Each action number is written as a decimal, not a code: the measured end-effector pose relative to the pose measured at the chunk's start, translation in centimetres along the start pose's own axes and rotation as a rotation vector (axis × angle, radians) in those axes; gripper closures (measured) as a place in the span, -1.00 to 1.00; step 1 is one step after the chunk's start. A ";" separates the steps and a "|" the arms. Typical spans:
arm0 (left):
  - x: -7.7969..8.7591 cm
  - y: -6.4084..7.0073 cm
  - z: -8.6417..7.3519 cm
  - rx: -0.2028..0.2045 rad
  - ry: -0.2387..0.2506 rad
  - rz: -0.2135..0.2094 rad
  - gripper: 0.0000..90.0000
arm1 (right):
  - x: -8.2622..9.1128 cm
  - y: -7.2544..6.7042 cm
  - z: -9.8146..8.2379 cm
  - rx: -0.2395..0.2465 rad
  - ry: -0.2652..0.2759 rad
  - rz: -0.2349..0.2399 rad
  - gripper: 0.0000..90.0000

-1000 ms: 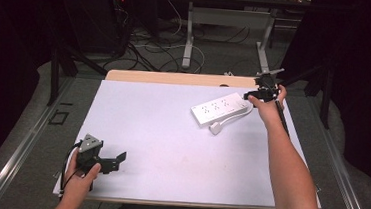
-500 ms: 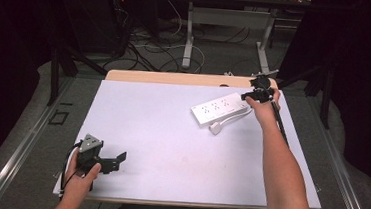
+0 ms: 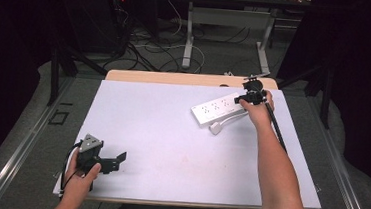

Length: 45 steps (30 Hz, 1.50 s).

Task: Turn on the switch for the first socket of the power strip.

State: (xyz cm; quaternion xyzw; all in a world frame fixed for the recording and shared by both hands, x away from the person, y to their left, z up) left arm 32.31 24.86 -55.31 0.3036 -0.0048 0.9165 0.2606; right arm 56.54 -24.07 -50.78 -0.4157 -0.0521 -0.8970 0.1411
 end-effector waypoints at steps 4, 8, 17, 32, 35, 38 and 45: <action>0.0 0.0 0.0 0.000 0.000 0.000 -1.00 | -0.3 -0.4 0.0 -0.005 0.001 0.010 0.34; 0.0 0.0 0.0 -0.001 -0.001 -0.001 -1.00 | -0.6 -0.5 -0.2 0.001 -0.013 0.003 0.44; 0.0 0.0 0.0 -0.001 -0.001 -0.001 -1.00 | -1.6 -1.4 -0.7 -0.036 -0.074 0.021 0.62; 0.0 -0.1 -0.1 0.000 -0.004 -0.002 -0.99 | -2.7 -1.7 -1.0 -0.010 -0.078 0.031 0.84; 0.0 -0.1 -0.1 0.000 -0.003 -0.001 -0.99 | -2.6 -1.7 -1.0 -0.010 -0.079 0.018 0.94; 0.0 -0.1 0.0 0.000 -0.003 -0.001 -0.99 | -2.6 -1.5 -1.1 0.000 -0.069 0.025 0.98; -0.1 0.0 0.0 0.000 -0.004 -0.002 -0.99 | -2.5 -1.3 -1.3 -0.015 -0.053 0.041 1.00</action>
Point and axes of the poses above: each handheld gripper's, and its own axes: x roughly backward along the jaws, z roughly out of its top, y roughly to its right, the point moved 2 cm from there along -x, roughly forward along the jaws, and after that the axes turned 3 degrees about -z, right-handed, at the moved point
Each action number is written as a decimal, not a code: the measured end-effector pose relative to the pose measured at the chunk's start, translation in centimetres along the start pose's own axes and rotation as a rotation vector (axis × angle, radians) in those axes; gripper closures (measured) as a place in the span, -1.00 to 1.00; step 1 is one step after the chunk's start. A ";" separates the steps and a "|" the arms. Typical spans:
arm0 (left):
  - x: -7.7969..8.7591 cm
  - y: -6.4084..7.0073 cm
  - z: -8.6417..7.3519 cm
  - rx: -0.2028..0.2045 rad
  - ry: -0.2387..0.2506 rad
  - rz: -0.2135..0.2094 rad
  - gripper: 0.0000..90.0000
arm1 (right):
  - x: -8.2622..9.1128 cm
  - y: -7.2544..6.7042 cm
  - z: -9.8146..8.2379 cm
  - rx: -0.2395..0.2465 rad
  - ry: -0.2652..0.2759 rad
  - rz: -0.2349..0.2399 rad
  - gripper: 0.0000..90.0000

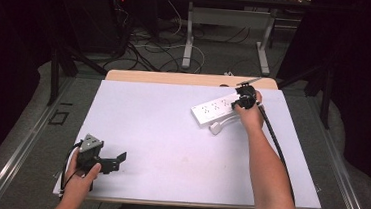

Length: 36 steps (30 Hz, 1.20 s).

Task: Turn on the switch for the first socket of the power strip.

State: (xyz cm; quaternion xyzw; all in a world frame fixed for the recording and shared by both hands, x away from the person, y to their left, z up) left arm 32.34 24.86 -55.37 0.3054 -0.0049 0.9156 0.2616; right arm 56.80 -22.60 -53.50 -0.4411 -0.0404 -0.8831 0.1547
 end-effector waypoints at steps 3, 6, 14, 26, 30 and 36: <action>0.0 0.0 0.0 -0.001 -0.001 0.000 -0.99 | 0.0 0.0 -0.1 -0.008 0.008 0.004 1.00; 0.0 0.0 0.0 -0.001 -0.001 -0.001 -0.99 | 0.0 -0.1 -0.1 -0.024 0.012 -0.001 1.00; -0.1 0.0 0.1 -0.006 -0.006 -0.003 -0.99 | -0.2 -0.4 -0.4 0.016 0.011 -0.033 1.00; -0.1 0.0 0.0 -0.005 -0.007 -0.002 -0.99 | -0.2 -0.5 -0.4 -0.031 0.015 -0.020 1.00; -0.1 0.0 0.0 -0.007 -0.009 0.001 -0.99 | -0.1 -0.5 -0.4 -0.033 0.010 -0.031 0.98; -0.2 0.0 0.0 0.000 -0.010 -0.002 -0.99 | 0.0 -0.6 -0.4 -0.046 0.002 -0.023 0.87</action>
Point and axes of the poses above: each handheld gripper's, and its own axes: x roughly backward along the jaws, z roughly out of its top, y roughly to its right, the point moved 2 cm from there along -x, roughly forward along the jaws, and after that the axes turned 3 degrees about -z, right-handed, at the moved point
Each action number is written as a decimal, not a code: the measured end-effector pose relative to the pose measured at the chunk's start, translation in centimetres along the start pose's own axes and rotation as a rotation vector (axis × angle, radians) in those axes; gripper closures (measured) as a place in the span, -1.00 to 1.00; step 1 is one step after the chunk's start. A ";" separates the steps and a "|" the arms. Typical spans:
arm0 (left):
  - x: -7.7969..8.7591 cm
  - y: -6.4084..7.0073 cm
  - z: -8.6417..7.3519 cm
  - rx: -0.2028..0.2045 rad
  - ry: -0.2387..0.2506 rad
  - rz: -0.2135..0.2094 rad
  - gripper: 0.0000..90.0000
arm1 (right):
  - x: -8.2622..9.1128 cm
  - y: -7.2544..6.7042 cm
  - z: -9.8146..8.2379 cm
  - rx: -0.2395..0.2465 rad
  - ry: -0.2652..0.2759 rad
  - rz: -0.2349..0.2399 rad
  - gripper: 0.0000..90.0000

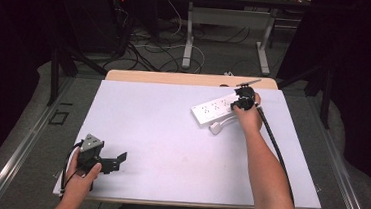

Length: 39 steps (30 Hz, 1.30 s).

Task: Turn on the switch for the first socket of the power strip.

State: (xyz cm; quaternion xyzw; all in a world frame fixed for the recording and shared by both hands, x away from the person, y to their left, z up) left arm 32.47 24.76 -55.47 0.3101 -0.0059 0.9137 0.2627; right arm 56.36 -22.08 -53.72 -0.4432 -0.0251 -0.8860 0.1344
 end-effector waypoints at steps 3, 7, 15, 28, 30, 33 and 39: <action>0.0 0.0 0.0 -0.002 0.000 -0.001 -0.99 | 0.0 0.2 0.0 0.014 0.008 -0.008 0.80; 0.1 0.0 0.0 -0.001 0.000 0.000 -0.99 | 0.2 0.4 0.1 0.010 0.010 -0.010 0.69; 0.1 0.0 0.0 0.000 0.002 -0.001 -0.99 | 0.5 0.2 0.2 -0.003 0.005 0.012 0.52; 0.1 0.0 0.0 0.000 0.003 0.001 -0.99 | 1.4 0.1 0.3 0.042 -0.004 0.036 0.31; 0.1 0.0 0.0 0.000 0.003 0.002 -0.99 | 1.7 0.0 0.3 0.073 -0.011 0.031 0.29; 0.1 0.0 0.0 0.001 0.004 0.004 -0.99 | 2.0 -0.4 0.4 0.094 -0.012 0.021 0.29; 0.1 0.0 0.0 0.001 0.004 0.003 -0.99 | 3.0 -0.7 0.5 0.149 -0.008 0.031 0.28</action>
Point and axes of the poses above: each handheld gripper's, and its own axes: x roughly backward along the jaws, z roughly out of its top, y roughly to its right, the point moved 2 cm from there along -x, roughly forward along the jaws, and after that the axes turned 3 degrees about -z, right-handed, at the moved point
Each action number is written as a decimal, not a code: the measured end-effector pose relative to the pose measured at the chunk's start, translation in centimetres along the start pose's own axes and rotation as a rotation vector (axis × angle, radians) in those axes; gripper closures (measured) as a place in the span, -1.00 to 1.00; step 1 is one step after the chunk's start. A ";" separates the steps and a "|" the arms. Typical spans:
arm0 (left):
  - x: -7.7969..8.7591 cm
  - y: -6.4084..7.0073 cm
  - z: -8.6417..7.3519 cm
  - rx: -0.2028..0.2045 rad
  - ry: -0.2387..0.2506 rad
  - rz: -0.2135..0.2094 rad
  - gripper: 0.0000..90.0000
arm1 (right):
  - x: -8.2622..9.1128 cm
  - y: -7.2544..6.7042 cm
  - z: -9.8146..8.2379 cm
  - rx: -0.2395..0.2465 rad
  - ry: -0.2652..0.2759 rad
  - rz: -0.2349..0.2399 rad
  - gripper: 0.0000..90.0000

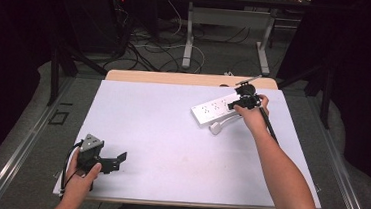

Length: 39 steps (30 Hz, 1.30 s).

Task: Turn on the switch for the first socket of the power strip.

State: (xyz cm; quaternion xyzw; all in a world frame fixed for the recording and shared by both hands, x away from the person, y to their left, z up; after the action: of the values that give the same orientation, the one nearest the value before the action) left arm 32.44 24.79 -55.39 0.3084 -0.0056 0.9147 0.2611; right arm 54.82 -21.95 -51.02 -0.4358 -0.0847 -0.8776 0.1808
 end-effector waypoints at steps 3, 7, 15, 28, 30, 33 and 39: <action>0.0 0.0 0.0 0.000 0.000 0.001 -0.99 | 0.6 -0.2 0.0 0.015 0.005 0.014 0.27; 0.0 0.0 0.0 0.001 0.001 0.001 -0.99 | 1.6 -0.4 0.0 0.015 0.018 0.043 0.22; 0.0 0.0 0.0 -0.003 -0.001 0.002 -0.99 | 3.8 -0.8 -0.2 0.030 0.035 0.073 0.12; 0.1 0.1 0.0 -0.002 0.001 0.005 -0.99 | 7.6 -3.4 -1.5 0.082 0.085 0.087 -0.09; 0.1 0.0 0.0 -0.002 0.000 0.005 -0.99 | 8.1 -3.7 -1.8 0.084 0.087 0.081 -0.10; 0.1 0.1 0.0 -0.002 0.000 0.005 -0.99 | 8.8 -3.9 -2.1 0.101 0.109 0.082 -0.15; 0.1 0.0 0.0 -0.008 0.000 0.007 -0.99 | 9.9 -4.5 -3.1 0.096 0.137 0.104 -0.26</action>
State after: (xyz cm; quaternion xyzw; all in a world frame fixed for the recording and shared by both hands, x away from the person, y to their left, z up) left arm 32.38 24.79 -55.35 0.3073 -0.0105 0.9156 0.2592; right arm 45.24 -21.15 -44.96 -0.3693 -0.0911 -0.8898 0.2521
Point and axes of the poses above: each handheld gripper's, and its own axes: x roughly backward along the jaws, z roughly out of its top, y roughly to its right, the point moved 2 cm from there along -x, roughly forward along the jaws, and after that the axes turned 3 degrees about -z, right-handed, at the moved point
